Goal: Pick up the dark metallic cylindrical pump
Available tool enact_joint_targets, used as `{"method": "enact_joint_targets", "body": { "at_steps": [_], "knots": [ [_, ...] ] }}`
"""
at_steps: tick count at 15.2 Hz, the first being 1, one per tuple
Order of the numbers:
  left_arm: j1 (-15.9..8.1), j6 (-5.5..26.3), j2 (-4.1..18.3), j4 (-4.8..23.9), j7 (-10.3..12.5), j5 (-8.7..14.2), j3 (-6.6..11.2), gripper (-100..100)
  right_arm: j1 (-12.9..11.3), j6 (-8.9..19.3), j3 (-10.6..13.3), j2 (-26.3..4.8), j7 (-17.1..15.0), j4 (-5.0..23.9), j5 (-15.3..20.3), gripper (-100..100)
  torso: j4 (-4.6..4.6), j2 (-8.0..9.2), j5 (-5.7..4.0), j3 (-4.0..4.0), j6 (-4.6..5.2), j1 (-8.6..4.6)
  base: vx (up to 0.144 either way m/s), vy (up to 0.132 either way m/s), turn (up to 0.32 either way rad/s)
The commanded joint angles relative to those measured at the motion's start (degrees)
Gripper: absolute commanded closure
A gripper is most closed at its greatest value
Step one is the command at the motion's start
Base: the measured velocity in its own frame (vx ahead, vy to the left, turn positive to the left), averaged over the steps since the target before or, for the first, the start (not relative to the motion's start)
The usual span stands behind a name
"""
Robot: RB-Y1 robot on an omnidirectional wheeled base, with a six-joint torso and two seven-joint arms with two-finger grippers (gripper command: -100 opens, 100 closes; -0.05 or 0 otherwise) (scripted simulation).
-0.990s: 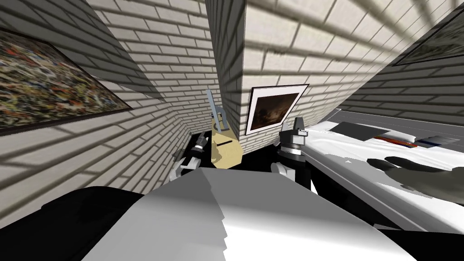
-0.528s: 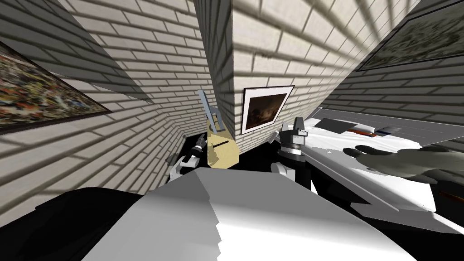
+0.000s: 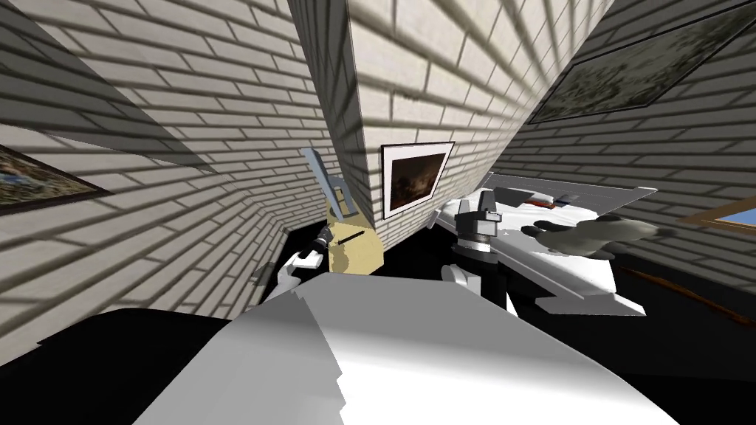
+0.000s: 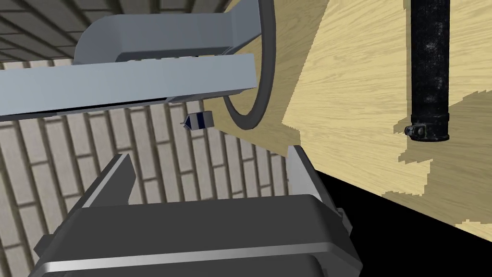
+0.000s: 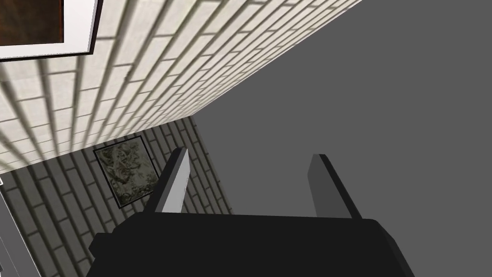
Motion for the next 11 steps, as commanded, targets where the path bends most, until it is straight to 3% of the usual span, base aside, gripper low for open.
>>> {"method": "enact_joint_targets", "body": {
  "at_steps": [1, 2, 3, 6, 11],
  "knots": [
    [0.23, 1.58, 0.09, 0.62, 0.61, 0.1, 0.18, -100, 0.0, 0.0, 0.0, 0.0, 0.0, 0.0, 0.0, 0, 0.0, 0.0, 0.0, 0.0, 0.0, 0.0, 0.005, -0.013, -0.051],
    [-0.76, 3.61, 0.85, 3.2, 2.16, 0.64, 0.33, -100, 0.01, 0.0, 0.0, 0.0, 0.0, 0.0, 0.0, 0, 0.0, 0.01, 0.0, 0.01, -0.05, 0.03, 0.028, -0.058, -0.214],
    [-0.76, 3.8, 0.85, 3.2, 2.16, 0.64, 0.33, -100, 0.0, 0.0, 0.0, 0.0, 0.0, 0.0, 0.0, 0, 0.0, -0.03, -0.01, -0.01, 0.01, -0.07, 0.034, -0.064, -0.245],
    [-2.71, 7.55, 2.19, 7.95, 5.23, 1.71, 0.61, -100, 0.0, 0.0, 0.0, 0.0, 0.0, 0.0, 0.0, 0, -0.01, -0.07, -0.02, -0.04, -0.01, -0.07, 0.02, -0.035, -0.186],
    [-4.58, 12.42, 3.29, 13.08, 8.19, 2.75, 0.87, -100, 0.0, 0.0, 0.0, 0.0, 0.0, 0.0, 0.0, 0, 0.0, -0.03, 0.0, -0.01, 0.0, 0.0, 0.018, -0.023, -0.241]
  ]
}}
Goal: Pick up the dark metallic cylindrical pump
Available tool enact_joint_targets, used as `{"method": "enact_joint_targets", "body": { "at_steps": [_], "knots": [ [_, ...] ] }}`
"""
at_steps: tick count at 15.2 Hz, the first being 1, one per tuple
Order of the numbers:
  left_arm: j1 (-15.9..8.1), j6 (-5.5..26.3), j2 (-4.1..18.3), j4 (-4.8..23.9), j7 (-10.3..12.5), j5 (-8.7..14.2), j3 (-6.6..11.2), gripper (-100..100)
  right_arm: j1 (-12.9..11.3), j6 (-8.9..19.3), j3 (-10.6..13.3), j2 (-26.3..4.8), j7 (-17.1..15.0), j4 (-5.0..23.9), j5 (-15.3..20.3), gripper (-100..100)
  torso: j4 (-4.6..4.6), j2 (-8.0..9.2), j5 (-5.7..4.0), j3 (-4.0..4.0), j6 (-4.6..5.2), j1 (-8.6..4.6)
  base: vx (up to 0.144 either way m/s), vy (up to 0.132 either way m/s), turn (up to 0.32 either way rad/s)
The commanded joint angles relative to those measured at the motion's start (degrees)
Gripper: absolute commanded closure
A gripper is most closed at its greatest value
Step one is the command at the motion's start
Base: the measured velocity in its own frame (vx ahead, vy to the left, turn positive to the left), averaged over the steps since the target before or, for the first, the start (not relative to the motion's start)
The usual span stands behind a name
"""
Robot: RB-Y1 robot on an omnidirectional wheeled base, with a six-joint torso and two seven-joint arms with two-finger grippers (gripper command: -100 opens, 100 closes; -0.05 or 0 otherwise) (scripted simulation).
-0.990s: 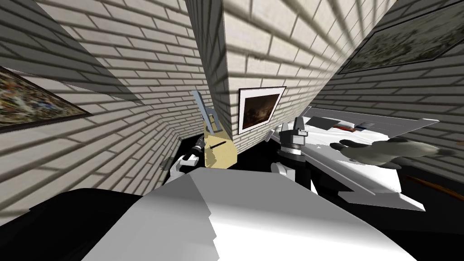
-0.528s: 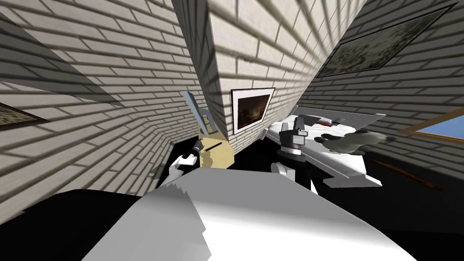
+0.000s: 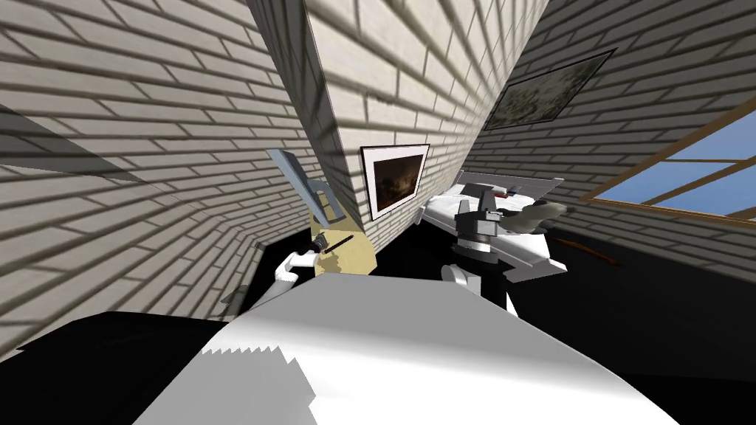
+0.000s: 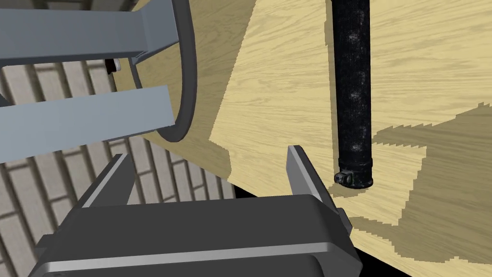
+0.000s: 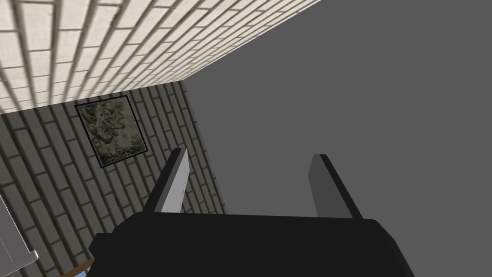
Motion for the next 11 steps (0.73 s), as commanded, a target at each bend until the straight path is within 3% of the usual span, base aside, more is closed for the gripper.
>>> {"method": "enact_joint_targets", "body": {
  "at_steps": [1, 6, 8, 11],
  "knots": [
    [-0.9, 0.87, 0.27, 2.29, 0.61, 0.27, -0.13, -100, 0.0, 0.0, 0.0, 0.0, 0.0, 0.0, 0.0, 0, 0.0, 0.0, 0.0, 0.0, 0.0, 0.0, 0.018, -0.019, -0.045],
    [-3.49, 6.84, 1.48, 8.46, 4.77, 1.71, 0.2, -100, 0.0, 0.0, 0.0, 0.0, 0.0, 0.0, 0.0, 0, -0.01, -0.02, 0.0, -0.02, 0.0, 0.01, 0.029, -0.023, -0.197],
    [-3.49, 6.84, 1.48, 9.25, 4.77, 1.71, 0.2, -100, 0.0, 0.0, 0.0, 0.0, 0.0, 0.0, 0.0, 0, -0.01, -0.04, 0.0, -0.03, 0.0, 0.0, 0.027, -0.018, -0.11],
    [-5.03, 10.45, 2.01, 13.47, 7.28, 2.58, 0.38, -100, 0.0, 0.0, 0.0, 0.0, 0.0, 0.0, 0.0, 0, -0.01, -0.08, -0.01, -0.04, 0.01, -0.04, 0.051, -0.031, -0.226]
  ]
}}
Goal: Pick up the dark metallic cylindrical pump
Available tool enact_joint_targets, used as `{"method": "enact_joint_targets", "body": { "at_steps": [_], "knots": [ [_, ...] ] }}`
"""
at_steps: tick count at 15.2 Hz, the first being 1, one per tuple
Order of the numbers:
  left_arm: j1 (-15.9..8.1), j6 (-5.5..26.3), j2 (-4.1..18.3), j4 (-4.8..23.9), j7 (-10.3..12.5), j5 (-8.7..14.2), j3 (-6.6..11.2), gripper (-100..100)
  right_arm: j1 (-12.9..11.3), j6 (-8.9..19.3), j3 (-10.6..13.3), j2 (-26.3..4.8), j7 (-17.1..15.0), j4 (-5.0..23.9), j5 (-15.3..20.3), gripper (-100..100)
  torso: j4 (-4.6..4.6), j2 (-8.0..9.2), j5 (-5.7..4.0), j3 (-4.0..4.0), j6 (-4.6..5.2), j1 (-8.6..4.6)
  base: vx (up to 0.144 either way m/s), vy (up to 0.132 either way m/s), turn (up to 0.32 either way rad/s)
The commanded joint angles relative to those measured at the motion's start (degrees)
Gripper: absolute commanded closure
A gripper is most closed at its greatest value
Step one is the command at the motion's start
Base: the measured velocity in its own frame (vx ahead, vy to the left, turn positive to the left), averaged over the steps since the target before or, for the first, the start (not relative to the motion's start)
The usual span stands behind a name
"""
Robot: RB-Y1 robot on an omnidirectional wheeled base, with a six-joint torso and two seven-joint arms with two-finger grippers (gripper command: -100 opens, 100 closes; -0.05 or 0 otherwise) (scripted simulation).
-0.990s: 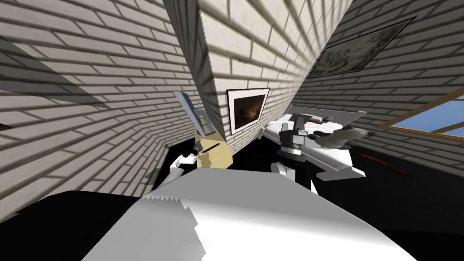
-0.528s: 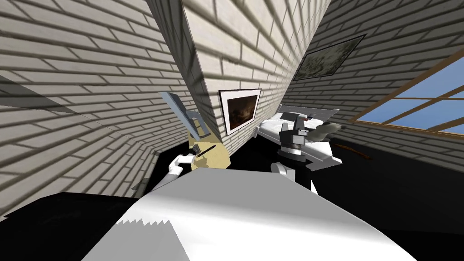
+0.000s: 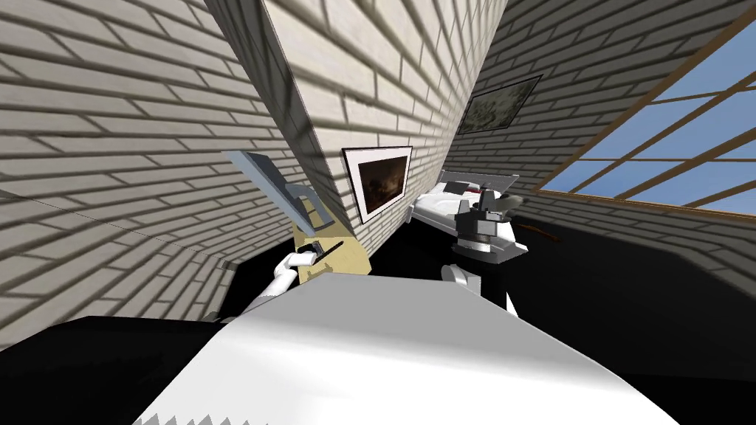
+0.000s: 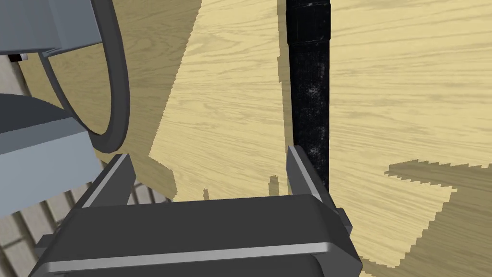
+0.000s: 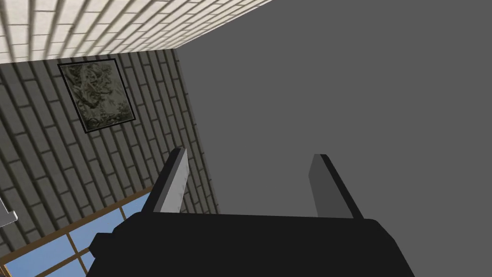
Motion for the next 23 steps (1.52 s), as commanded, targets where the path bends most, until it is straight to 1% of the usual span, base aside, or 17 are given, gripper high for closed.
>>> {"method": "enact_joint_targets", "body": {
  "at_steps": [1, 2, 3, 4, 5, 7, 8, 10, 11, 13, 15, 16, 17, 22, 23],
  "knots": [
    [-0.55, 1.96, 0.16, 1.38, 1.21, 0.24, 0.15, -100, 0.0, 0.0, 0.0, 0.0, 0.0, 0.0, 0.0, 0, 0.0, 0.0, 0.0, 0.0, 0.0, 0.0, 0.031, -0.012, -0.164],
    [-1.24, 3.63, 0.35, 3.33, 2.36, 0.64, 0.22, -100, 0.01, 0.0, -0.01, 0.0, 0.0, 0.0, 0.0, 0, 0.0, 0.05, 0.0, 0.02, -0.07, 0.04, 0.017, -0.004, -0.122],
    [-1.24, 3.63, 0.35, 3.33, 2.36, 0.64, 0.22, -100, 0.01, 0.0, -0.01, 0.0, 0.0, 0.0, 0.0, 0, 0.01, 0.11, 0.01, 0.05, -0.07, 0.07, 0.013, -0.001, -0.102],
    [-1.87, 5.19, 0.48, 5.01, 3.44, 1.01, 0.28, -100, 0.01, 0.0, -0.01, 0.0, 0.0, 0.0, 0.0, 0, 0.02, 0.14, 0.02, 0.07, -0.08, 0.1, 0.024, -0.002, -0.172],
    [-1.87, 5.19, 0.48, 5.18, 3.44, 1.01, 0.28, -100, 0.0, 0.0, -0.01, 0.0, 0.0, 0.0, 0.0, 0, 0.02, 0.13, 0.02, 0.07, -0.05, 0.1, 0.034, -0.01, -0.181],
    [-2.94, 7.98, 0.59, 8.23, 5.36, 1.68, 0.34, -100, 0.01, 0.0, -0.01, 0.0, 0.0, 0.0, 0.0, 0, 0.01, 0.08, 0.02, 0.04, -0.07, 0.06, 0.053, -0.018, -0.213],
    [-2.94, 7.98, 0.59, 8.48, 5.36, 1.68, 0.34, -100, 0.0, 0.0, 0.0, 0.0, 0.0, 0.0, 0.0, 0, 0.0, 0.03, 0.02, 0.01, -0.03, 0.05, 0.047, -0.012, -0.188],
    [-3.7, 10.25, 0.49, 11.23, 6.89, 2.23, 0.32, -100, 0.01, 0.0, -0.01, 0.0, 0.0, 0.0, 0.0, 0, 0.0, 0.04, 0.01, 0.02, -0.06, 0.05, 0.051, -0.015, -0.187],
    [-3.7, 10.25, 0.49, 11.23, 6.89, 2.23, 0.32, -100, 0.01, 0.0, -0.01, 0.0, 0.0, 0.0, 0.0, 0, 0.0, 0.01, 0.01, 0.0, -0.04, 0.05, 0.034, -0.004, -0.115],
    [-4.12, 11.92, 0.21, 13.32, 8.0, 2.64, 0.22, -100, 0.01, 0.0, -0.01, 0.0, 0.0, 0.0, 0.0, 0, 0.01, 0.11, 0.02, 0.05, -0.09, 0.07, 0.03, -0.006, -0.126],
    [-4.17, 12.91, -0.22, 14.66, 8.63, 2.9, 0.05, -100, 0.01, 0.0, -0.01, 0.0, 0.0, 0.0, 0.0, 0, 0.01, 0.09, 0.02, 0.04, -0.07, 0.07, 0.034, -0.003, -0.117],
    [-4.42, 11.98, -0.03, 14.36, 8.13, 2.74, 0.08, -100, 0.01, 0.0, -0.01, 0.0, 0.0, 0.0, 0.0, 0, 0.01, 0.1, 0.02, 0.05, -0.09, 0.08, 0.01, 0.0, -0.017],
    [-5.21, 10.83, -0.99, 16.51, 7.74, 2.06, 0.34, -100, 0.01, 0.0, -0.01, 0.0, 0.0, 0.0, 0.0, 0, 0.02, 0.16, 0.02, 0.08, -0.1, 0.09, 0.0, 0.0, 0.0],
    [-6.6, 8.28, -2.87, 20.12, 6.88, 0.52, 0.94, -100, 0.01, 0.0, -0.01, 0.0, 0.0, 0.0, 0.0, 0, 0.04, 0.26, 0.03, 0.14, -0.1, 0.1, -0.002, 0.002, -0.006],
    [-6.39, 8.94, -2.5, 19.4, 7.16, 0.79, 0.78, -100, 0.01, 0.0, -0.01, 0.0, 0.0, 0.0, 0.0, 0, 0.04, 0.26, 0.02, 0.14, -0.1, 0.1, 0.0, 0.0, 0.0]
  ]
}}
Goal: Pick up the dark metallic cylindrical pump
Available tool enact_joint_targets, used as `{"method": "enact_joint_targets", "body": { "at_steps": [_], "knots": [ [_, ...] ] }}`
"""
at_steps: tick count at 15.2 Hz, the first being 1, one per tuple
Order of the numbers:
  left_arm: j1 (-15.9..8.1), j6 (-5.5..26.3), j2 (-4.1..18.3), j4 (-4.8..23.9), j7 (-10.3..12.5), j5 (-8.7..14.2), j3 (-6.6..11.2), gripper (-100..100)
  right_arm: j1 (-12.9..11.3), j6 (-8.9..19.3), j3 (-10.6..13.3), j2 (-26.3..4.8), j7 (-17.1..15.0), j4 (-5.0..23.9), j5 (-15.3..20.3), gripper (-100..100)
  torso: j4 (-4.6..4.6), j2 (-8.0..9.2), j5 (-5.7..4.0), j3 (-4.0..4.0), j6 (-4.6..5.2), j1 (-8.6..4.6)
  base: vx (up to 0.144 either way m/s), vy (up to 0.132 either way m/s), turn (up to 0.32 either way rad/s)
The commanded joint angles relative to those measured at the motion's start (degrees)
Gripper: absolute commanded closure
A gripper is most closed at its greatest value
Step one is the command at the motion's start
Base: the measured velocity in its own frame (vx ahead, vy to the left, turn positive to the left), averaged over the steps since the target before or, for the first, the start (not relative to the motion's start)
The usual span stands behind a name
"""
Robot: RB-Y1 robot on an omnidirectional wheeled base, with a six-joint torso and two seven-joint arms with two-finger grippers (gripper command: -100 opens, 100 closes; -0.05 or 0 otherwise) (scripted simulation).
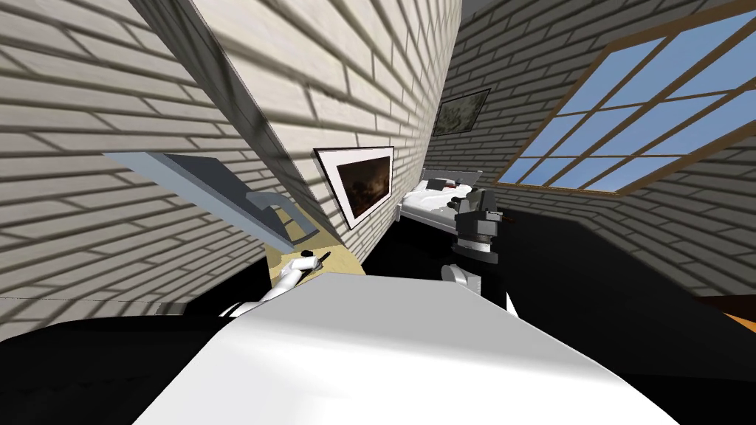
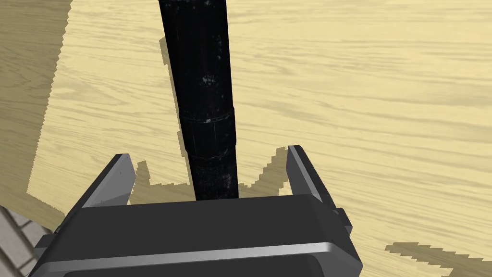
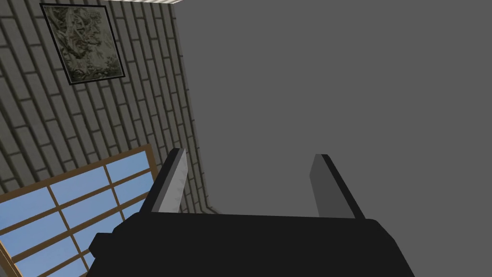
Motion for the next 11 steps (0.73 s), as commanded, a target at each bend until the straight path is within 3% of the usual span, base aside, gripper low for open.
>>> {"method": "enact_joint_targets", "body": {
  "at_steps": [1, 5, 10, 11],
  "knots": [
    [0.0, 0.0, 0.0, 0.0, 0.0, 0.0, 0.0, 100, 0.0, 0.0, 0.0, 0.0, 0.0, 0.0, 0.0, 0, 0.0, 0.0, 0.0, 0.0, 0.0, 0.0, 0.0, 0.0, 0.0],
    [-0.02, 0.0, 0.01, -0.06, 0.01, 0.02, 0.01, 100, 0.0, 0.0, 0.0, 0.0, 0.0, 0.0, 0.0, 0, -0.06, -0.1, 0.13, -0.08, 0.03, 0.2, 0.0, 0.0, 0.0],
    [1.94, 3.4, 2.53, -4.9, 1.09, 2.11, -0.76, 100, 0.0, 0.0, 0.0, 0.0, 0.0, 0.0, 0.0, 0, -0.07, -0.17, 0.13, -0.12, 0.01, 0.29, 0.002, 0.002, 0.003],
    [1.54, 2.47, 1.92, -3.81, 0.81, 1.58, -0.57, 100, 0.0, 0.0, 0.0, 0.0, 0.0, 0.0, 0.0, 0, -0.06, -0.17, 0.11, -0.12, 0.02, 0.28, 0.0, 0.0, 0.0]
  ]
}}
